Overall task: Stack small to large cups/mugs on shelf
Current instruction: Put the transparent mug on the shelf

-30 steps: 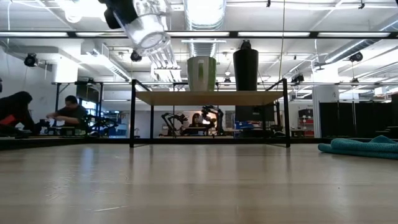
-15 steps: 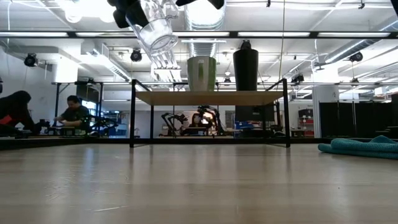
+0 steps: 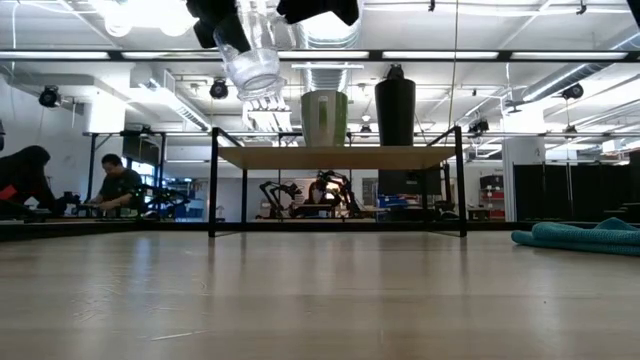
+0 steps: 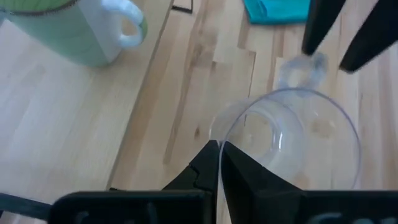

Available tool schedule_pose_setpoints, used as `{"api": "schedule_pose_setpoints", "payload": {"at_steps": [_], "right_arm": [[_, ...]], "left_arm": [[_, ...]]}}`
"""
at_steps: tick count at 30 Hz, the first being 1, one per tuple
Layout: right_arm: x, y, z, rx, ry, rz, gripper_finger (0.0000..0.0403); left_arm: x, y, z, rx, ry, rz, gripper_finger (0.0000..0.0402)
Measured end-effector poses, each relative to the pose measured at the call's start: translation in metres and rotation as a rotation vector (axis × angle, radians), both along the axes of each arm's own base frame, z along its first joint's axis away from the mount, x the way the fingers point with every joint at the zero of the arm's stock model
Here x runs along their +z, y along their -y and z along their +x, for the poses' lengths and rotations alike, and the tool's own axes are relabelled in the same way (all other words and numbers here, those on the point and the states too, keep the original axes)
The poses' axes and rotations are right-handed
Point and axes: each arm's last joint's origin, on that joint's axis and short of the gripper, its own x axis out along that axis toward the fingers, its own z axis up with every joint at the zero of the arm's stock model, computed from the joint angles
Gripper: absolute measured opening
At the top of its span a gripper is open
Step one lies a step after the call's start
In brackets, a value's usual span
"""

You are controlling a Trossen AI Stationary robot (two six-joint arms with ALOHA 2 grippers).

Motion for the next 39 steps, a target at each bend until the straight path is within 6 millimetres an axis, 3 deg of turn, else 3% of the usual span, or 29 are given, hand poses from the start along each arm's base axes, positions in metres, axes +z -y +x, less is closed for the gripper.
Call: {"api": "schedule_pose_setpoints", "payload": {"at_steps": [8, 25, 39], "right_arm": [[0.001, 0.003, 0.000, 0.001, 0.001, -0.011, 0.0082], [-0.016, 0.006, 0.008, -0.003, 0.036, -0.012, 0.0078], [-0.015, 0.011, 0.009, -0.016, 0.044, -0.018, 0.0026]], "left_arm": [[-0.008, -0.003, 0.000, 0.010, -0.075, -0.017, 0.0000], [0.007, -0.003, -0.001, -0.002, -0.030, 0.006, 0.0000], [0.007, -0.003, -0.001, -0.006, -0.030, 0.016, 0.0000]]}}
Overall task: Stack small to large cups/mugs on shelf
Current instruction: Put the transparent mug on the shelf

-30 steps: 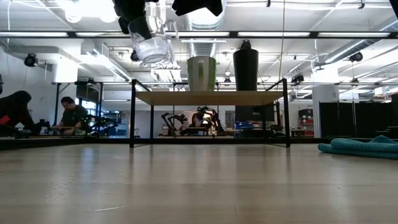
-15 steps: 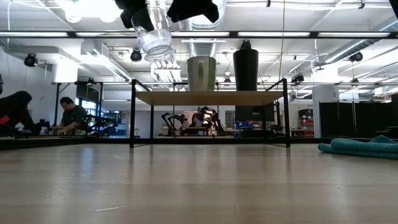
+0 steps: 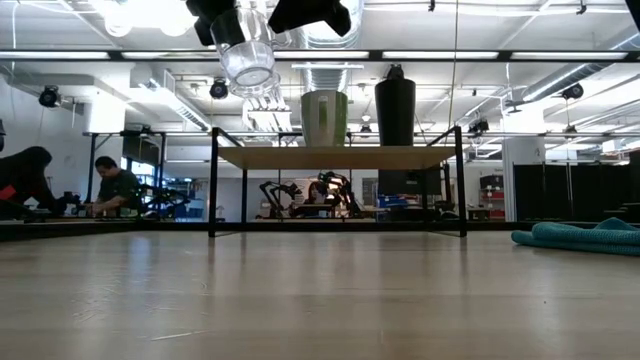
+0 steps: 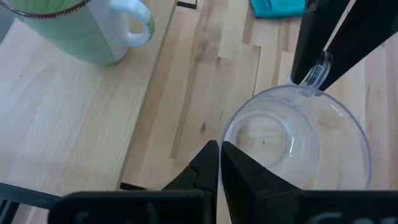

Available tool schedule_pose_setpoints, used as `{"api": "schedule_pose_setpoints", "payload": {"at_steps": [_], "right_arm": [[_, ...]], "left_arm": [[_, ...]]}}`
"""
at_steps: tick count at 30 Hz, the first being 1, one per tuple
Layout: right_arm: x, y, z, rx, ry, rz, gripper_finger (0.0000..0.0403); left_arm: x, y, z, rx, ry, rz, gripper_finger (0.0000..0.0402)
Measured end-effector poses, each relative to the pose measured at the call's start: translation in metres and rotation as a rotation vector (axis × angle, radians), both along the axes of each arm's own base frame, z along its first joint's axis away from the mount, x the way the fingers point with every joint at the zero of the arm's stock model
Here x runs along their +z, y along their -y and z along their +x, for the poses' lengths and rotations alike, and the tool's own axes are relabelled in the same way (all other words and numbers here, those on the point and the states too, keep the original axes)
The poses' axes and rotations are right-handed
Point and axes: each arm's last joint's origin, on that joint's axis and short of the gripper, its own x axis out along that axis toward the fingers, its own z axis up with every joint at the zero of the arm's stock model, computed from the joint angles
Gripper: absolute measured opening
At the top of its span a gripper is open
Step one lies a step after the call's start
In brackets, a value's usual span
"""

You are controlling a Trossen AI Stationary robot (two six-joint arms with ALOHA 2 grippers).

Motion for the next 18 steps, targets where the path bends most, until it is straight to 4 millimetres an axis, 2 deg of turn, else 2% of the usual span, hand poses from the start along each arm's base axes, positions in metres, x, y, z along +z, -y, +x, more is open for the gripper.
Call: {"api": "schedule_pose_setpoints", "payload": {"at_steps": [14, 18], "right_arm": [[0.001, 0.004, 0.000, -0.072, 0.015, 0.014, 0.0015], [0.001, 0.005, 0.000, -0.126, 0.024, -0.007, 0.0015]], "left_arm": [[0.001, -0.012, -0.003, 0.097, -0.008, 0.072, 0.0000], [0.007, -0.017, -0.004, 0.109, 0.010, 0.103, 0.0000]]}}
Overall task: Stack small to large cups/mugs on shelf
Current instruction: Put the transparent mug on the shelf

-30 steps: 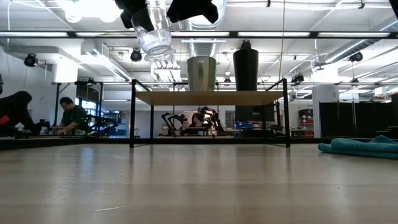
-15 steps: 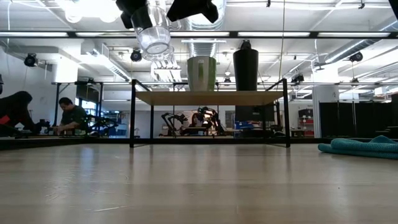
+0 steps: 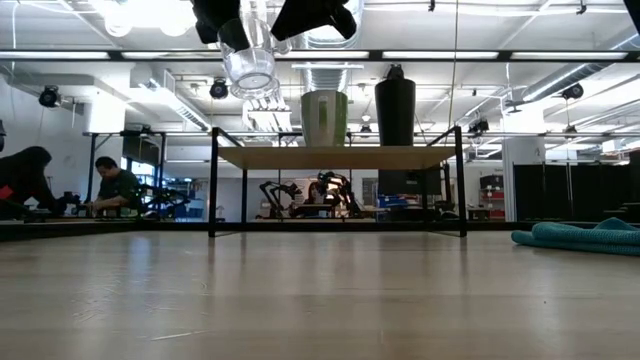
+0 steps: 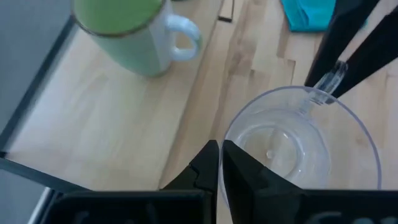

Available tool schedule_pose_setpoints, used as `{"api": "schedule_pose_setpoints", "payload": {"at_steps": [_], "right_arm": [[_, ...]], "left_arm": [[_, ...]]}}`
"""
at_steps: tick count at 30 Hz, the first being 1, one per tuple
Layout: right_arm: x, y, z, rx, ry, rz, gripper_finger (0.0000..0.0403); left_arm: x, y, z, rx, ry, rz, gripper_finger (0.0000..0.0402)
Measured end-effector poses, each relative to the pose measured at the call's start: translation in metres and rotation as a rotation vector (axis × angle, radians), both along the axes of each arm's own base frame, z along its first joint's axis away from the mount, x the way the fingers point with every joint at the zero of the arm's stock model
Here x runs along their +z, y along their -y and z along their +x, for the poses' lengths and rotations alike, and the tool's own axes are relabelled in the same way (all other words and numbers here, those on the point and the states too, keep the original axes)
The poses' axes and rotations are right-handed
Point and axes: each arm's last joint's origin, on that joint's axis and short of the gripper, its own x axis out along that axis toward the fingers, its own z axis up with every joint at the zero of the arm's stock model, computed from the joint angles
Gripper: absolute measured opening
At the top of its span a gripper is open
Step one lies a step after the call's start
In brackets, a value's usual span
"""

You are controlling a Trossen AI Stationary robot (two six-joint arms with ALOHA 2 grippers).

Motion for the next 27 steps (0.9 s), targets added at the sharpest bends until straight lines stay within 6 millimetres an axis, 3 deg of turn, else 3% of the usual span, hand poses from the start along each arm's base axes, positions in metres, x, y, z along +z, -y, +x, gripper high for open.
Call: {"api": "schedule_pose_setpoints", "payload": {"at_steps": [8, 18, 27], "right_arm": [[-0.003, 0.002, -0.002, -0.094, -0.011, 0.008, 0.0014], [0.009, 0.006, 0.008, -0.257, 0.211, -0.030, 0.0014], [-0.019, 0.007, 0.009, -0.414, 0.211, -0.005, 0.0014]], "left_arm": [[0.031, -0.002, -0.009, 0.000, 0.063, 0.123, 0.0004], [0.042, -0.008, -0.013, 0.074, 0.040, 0.284, 0.0077], [0.045, -0.011, -0.013, 0.145, 0.040, 0.355, 0.0093]]}}
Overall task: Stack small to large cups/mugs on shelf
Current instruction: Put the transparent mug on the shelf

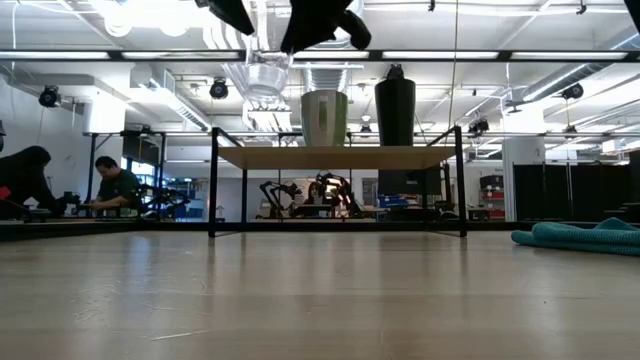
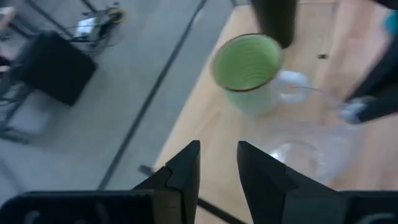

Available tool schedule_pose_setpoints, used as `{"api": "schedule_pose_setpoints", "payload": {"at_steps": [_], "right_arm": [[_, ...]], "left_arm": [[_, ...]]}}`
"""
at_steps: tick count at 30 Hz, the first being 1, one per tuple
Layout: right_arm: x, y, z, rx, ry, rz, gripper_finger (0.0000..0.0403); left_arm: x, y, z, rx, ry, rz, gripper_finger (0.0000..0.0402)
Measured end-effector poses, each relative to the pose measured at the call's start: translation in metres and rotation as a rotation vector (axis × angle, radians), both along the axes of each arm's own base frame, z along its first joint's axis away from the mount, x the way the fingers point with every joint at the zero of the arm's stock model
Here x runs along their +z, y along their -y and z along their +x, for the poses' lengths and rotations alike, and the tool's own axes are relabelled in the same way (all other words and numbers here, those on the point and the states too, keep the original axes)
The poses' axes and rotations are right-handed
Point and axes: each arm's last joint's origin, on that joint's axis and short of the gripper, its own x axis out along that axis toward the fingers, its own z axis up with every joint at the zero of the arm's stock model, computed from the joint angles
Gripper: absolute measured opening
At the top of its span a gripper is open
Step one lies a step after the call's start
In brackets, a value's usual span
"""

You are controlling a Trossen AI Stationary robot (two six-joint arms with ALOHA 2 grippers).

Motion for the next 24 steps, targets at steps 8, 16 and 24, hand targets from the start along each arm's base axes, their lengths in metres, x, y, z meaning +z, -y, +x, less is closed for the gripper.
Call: {"api": "schedule_pose_setpoints", "payload": {"at_steps": [8, 16, 24], "right_arm": [[-0.013, 0.001, 0.006, -0.051, 0.113, 0.001, 0.0014], [-0.033, 0.002, 0.004, -0.105, 0.105, 0.028, 0.0014], [-0.039, 0.012, 0.005, -0.086, 0.101, 0.010, 0.0014]], "left_arm": [[0.001, -0.002, -0.001, 0.044, -0.031, 0.076, 0.0093], [0.003, -0.005, 0.000, 0.053, -0.007, 0.083, 0.0093], [0.003, -0.006, 0.000, 0.050, -0.002, 0.079, 0.0093]]}}
